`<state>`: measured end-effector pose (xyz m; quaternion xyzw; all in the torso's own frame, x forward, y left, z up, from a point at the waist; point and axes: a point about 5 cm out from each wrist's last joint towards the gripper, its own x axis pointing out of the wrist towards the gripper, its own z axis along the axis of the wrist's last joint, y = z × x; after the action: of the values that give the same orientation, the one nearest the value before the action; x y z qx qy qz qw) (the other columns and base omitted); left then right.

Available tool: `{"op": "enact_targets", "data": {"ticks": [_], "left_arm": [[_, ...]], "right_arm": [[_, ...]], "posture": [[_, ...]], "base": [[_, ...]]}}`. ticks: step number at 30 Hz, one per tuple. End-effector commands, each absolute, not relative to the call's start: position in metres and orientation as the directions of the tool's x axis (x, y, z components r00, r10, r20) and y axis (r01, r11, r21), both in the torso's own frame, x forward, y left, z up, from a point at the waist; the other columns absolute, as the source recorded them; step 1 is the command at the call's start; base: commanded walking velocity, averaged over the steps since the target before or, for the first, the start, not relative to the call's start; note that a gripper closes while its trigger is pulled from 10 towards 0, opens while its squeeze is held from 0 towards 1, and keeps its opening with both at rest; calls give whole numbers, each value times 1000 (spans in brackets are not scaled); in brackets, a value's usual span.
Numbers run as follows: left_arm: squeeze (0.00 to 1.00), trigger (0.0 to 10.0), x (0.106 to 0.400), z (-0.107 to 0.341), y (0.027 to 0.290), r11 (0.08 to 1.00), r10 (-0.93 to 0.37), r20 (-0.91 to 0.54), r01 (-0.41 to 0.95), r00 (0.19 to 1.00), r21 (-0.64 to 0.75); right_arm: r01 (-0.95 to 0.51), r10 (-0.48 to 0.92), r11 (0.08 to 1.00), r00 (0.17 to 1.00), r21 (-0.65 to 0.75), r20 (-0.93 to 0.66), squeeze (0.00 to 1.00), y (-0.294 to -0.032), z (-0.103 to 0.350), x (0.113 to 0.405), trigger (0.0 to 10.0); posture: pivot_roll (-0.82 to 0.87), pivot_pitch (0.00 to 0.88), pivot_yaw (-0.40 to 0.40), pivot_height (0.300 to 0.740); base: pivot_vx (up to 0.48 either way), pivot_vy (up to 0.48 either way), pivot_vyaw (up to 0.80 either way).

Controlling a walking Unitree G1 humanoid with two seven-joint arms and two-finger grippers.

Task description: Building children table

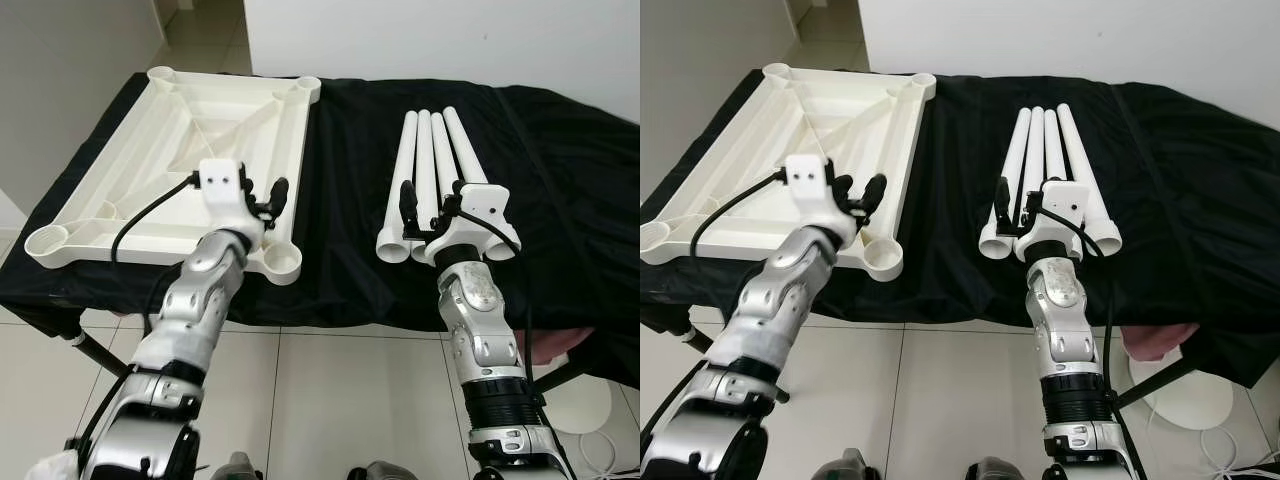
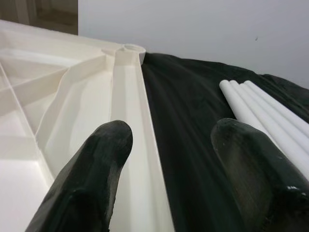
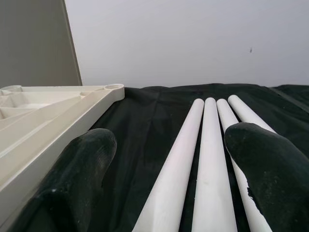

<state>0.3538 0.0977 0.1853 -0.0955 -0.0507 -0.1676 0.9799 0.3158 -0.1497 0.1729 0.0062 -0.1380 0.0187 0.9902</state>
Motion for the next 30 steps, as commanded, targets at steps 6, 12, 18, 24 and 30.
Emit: {"op": "enact_targets", "data": {"ticks": [6, 12, 18, 24, 30], "left_arm": [[0, 10000, 346, 179, 108, 956, -287, 165, 270, 944, 119], [0, 10000, 343, 160, 130, 973, -221, 126, 227, 967, -38], [0, 10000, 324, 150, 143, 984, -163, 164, 172, 973, -40], [0, 10000, 320, 142, 143, 986, -156, 168, 164, 973, -34], [0, 10000, 318, 149, 160, 975, -188, 178, 205, 966, -87]], "right_arm": [[27, -22, 1000, 958, -13, 285, 0, -156, 168, 310, 10000], [65, -42, 996, 953, -64, 299, 0, -161, 158, 302, 10000], [67, -56, 998, 944, -23, 324, 0, -160, 152, 284, 10000], [55, -39, 997, 955, -48, 294, 0, -160, 141, 277, 10000], [69, -54, 997, 946, -36, 320, 0, -174, 150, 278, 10000]], "posture": [[-11, 0, 28, 740], [-11, 0, 30, 740], [4, 0, 7, 740], [16, 0, -4, 740], [12, 0, -3, 740]], "base": [[0, 0, 0], [0, 0, 0], [0, 0, 0], [0, 0, 0], [0, 0, 0]]}}
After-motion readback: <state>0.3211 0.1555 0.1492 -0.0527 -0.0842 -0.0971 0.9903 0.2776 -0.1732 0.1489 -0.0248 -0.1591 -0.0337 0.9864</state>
